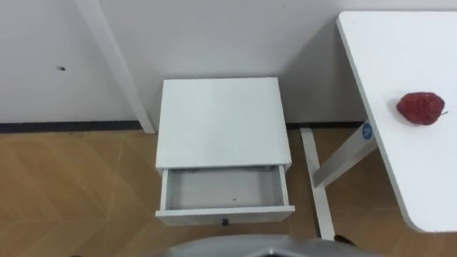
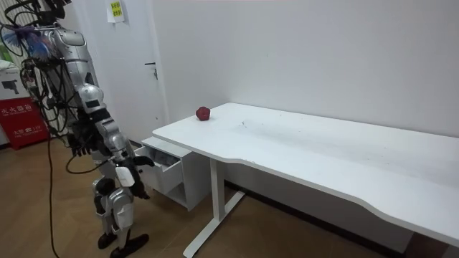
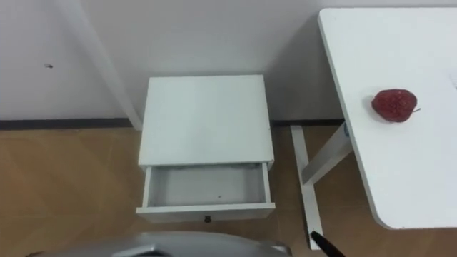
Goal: Put apple and close drawer
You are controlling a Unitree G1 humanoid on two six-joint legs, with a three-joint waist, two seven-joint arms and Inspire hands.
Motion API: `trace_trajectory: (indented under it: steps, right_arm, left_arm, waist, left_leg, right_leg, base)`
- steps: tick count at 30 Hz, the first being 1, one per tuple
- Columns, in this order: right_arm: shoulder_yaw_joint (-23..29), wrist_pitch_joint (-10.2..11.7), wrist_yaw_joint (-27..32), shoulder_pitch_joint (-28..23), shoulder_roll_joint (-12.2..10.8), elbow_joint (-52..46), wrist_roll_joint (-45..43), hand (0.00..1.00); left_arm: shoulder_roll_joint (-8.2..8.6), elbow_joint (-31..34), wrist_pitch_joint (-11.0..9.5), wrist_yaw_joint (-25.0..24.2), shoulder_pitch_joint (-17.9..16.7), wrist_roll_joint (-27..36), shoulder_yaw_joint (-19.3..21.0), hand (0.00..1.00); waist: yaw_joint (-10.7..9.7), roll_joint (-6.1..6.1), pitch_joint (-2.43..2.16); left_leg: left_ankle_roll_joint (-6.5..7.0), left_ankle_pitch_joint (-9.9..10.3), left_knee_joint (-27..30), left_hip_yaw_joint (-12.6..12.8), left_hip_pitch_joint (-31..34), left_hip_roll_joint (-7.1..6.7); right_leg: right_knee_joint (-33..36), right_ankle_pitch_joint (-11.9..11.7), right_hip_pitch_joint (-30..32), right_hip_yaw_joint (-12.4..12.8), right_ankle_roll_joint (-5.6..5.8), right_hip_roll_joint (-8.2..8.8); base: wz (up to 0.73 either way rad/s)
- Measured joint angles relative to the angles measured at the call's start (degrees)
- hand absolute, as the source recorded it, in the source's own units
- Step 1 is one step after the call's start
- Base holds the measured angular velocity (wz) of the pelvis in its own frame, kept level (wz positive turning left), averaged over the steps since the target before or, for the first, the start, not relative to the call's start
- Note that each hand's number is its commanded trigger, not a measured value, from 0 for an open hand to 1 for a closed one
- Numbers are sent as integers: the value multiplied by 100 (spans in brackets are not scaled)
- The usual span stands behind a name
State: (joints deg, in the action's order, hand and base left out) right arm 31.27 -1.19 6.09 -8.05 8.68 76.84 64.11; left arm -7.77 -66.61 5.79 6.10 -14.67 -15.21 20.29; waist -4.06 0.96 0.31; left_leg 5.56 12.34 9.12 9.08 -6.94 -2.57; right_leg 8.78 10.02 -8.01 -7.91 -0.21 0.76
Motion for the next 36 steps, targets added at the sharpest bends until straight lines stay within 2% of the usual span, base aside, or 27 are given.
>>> trace_trajectory:
  steps: [3,5,10,12,15,18,19,21,24,27,30,34,36]
  right_arm:
    - [321,30,185,3,10,-215,1052,0]
    - [395,62,320,5,13,-371,1420,0]
    - [563,88,742,4,13,-1069,1794,0]
    - [705,168,948,27,17,-1423,1995,0]
    - [1009,320,1429,116,44,-2002,2131,0]
    - [1178,469,1973,309,242,-2548,2081,0]
    - [1280,491,2097,302,241,-2742,2081,0]
    - [1497,605,2426,272,283,-3279,2068,0]
    - [1578,897,3133,305,531,-4110,1596,0]
    - [1645,1026,3515,305,679,-4604,1004,0]
    - [1676,1161,4031,300,877,-5422,-27,0]
    - [1451,1341,4435,367,975,-6125,-1208,0]
    - [1301,1336,4576,454,999,-6195,-1916,0]
  left_arm:
    - [-16,23,-42,1,-4,7,28,0]
    - [-38,25,-110,1,-4,7,27,0]
    - [-172,26,-109,2,-12,7,28,0]
    - [-232,28,-108,25,-11,9,30,0]
    - [-228,148,-106,119,-54,2,33,0]
    - [-239,257,-110,120,-105,-10,88,0]
    - [-238,323,-112,120,-122,-8,90,0]
    - [-240,581,-114,130,-229,-14,94,0]
    - [-245,767,-204,239,-260,-5,100,0]
    - [-237,768,-333,236,-261,-16,100,0]
    - [-235,770,-382,226,-278,-9,80,0]
    - [-235,806,-419,226,-279,-7,17,0]
    - [-235,806,-436,228,-267,-9,-46,0]
  waist:
    - [-90,28,-16]
    - [-89,56,-20]
    - [-94,166,-32]
    - [-105,197,-29]
    - [-110,231,-28]
    - [-247,246,-41]
    - [-276,274,-56]
    - [-359,273,-60]
    - [-388,276,-57]
    - [-408,307,-58]
    - [-372,344,-51]
    - [-336,357,-50]
    - [-313,361,-66]
  left_leg:
    - [2,3,18,18,18,-2]
    - [5,5,38,24,24,2]
    - [9,7,48,51,32,-1]
    - [9,6,46,59,33,0]
    - [10,5,29,117,49,9]
    - [15,4,40,145,166,11]
    - [17,3,43,134,185,10]
    - [19,1,51,126,212,8]
    - [19,0,25,157,234,8]
    - [19,0,-7,155,236,8]
    - [18,0,-29,171,273,12]
    - [18,0,-13,172,338,11]
    - [18,-1,18,172,357,10]
  right_leg:
    - [35,0,12,-6,0,-1]
    - [99,0,30,-9,0,2]
    - [104,1,72,2,1,-4]
    - [102,1,76,6,1,-11]
    - [116,1,122,49,1,-21]
    - [124,-1,210,40,3,-16]
    - [127,-1,215,20,3,-14]
    - [129,0,235,-1,3,-15]
    - [123,0,286,78,4,-33]
    - [112,0,287,67,4,-33]
    - [115,0,347,76,4,-33]
    - [115,-1,408,73,5,-34]
    - [114,-1,429,74,5,-33]
  base:
    - [-7]
    - [0]
    - [-1]
    - [0]
    - [-8]
    - [-1]
    - [8]
    - [3]
    - [-9]
    - [0]
    - [-3]
    - [0]
    - [0]
